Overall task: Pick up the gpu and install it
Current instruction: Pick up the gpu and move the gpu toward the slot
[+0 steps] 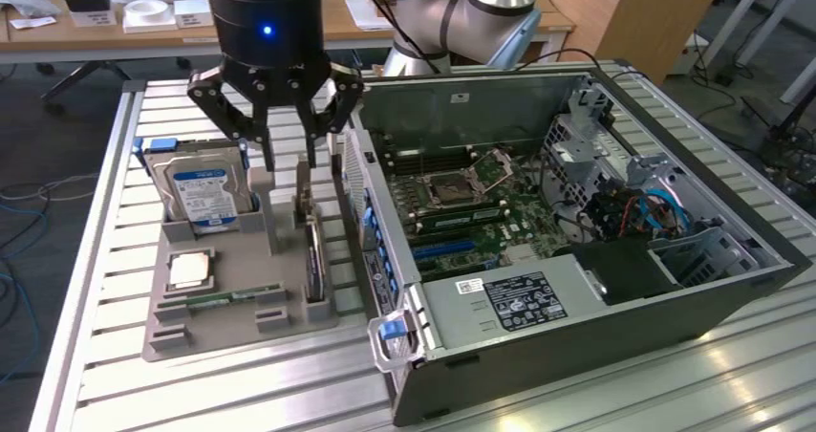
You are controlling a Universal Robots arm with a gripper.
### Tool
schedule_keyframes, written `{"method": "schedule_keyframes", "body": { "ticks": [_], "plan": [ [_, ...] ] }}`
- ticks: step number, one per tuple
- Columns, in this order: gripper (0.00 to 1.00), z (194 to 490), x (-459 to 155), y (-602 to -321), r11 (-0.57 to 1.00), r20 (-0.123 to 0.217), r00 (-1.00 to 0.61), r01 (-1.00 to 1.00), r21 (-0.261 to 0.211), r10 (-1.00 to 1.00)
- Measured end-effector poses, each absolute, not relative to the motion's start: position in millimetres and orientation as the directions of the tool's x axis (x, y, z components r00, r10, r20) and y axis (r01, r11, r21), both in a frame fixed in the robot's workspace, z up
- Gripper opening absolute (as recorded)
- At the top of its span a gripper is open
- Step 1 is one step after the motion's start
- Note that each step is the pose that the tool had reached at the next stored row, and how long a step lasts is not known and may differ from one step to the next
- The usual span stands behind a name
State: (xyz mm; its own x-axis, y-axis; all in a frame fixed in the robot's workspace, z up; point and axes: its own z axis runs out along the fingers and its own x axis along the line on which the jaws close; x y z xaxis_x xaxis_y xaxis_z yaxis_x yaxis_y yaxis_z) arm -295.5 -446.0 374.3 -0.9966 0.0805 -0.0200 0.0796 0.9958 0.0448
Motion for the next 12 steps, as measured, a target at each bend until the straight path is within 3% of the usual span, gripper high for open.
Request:
{"method": "schedule_keyframes", "body": {
  "ticks": [12],
  "plan": [
    [0.45,352.5,-295.5,-446.0,0.996,-0.02,-0.997,0.08,0.045,0.081]
  ]
}}
